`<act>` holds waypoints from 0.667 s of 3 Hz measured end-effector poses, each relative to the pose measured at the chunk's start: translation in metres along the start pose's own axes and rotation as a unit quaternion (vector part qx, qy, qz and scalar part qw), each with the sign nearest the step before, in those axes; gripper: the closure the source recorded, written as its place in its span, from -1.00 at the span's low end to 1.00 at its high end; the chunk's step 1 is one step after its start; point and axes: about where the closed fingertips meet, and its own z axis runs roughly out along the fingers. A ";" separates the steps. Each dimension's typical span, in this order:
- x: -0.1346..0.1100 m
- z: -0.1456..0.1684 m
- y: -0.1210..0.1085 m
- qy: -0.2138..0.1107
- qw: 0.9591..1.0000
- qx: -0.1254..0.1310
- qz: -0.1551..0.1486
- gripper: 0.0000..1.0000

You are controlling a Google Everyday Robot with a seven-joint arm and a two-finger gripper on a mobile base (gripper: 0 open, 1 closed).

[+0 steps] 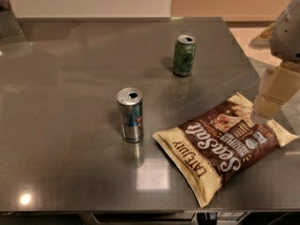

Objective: Move redbull can near green can

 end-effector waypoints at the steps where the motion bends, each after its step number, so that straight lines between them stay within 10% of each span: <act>1: -0.034 0.011 0.007 -0.038 0.999 -0.034 -0.017 -1.00; 2: -0.074 0.023 0.021 -0.074 0.995 -0.058 -0.043 -1.00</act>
Offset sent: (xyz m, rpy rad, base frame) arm -0.0062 0.1345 -0.0186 0.2214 0.1019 0.2474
